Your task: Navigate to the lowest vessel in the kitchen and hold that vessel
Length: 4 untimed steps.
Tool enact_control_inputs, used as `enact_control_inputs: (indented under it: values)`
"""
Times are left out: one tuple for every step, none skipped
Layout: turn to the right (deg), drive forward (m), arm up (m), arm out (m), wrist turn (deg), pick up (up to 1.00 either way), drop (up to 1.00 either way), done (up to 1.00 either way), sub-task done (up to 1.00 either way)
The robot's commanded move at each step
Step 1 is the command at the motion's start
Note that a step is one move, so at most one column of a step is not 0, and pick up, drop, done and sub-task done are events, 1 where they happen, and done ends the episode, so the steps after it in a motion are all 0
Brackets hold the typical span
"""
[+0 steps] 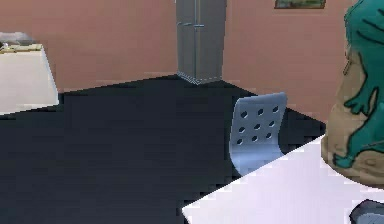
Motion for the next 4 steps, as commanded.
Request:
enact_control_inputs:
  values:
    - [-12.0,0.00,0.00,0.00,0.0,0.00,0.00,0.00,0.00]
    - [0.0,0.00,0.50,0.00,0.0,0.00,0.00,0.00,0.00]
    - [0.0,0.00,0.34,0.00,0.0,0.00,0.00,0.00,0.00]
    - [0.0,0.00,0.00,0.30,0.0,0.00,0.00,0.00,0.00]
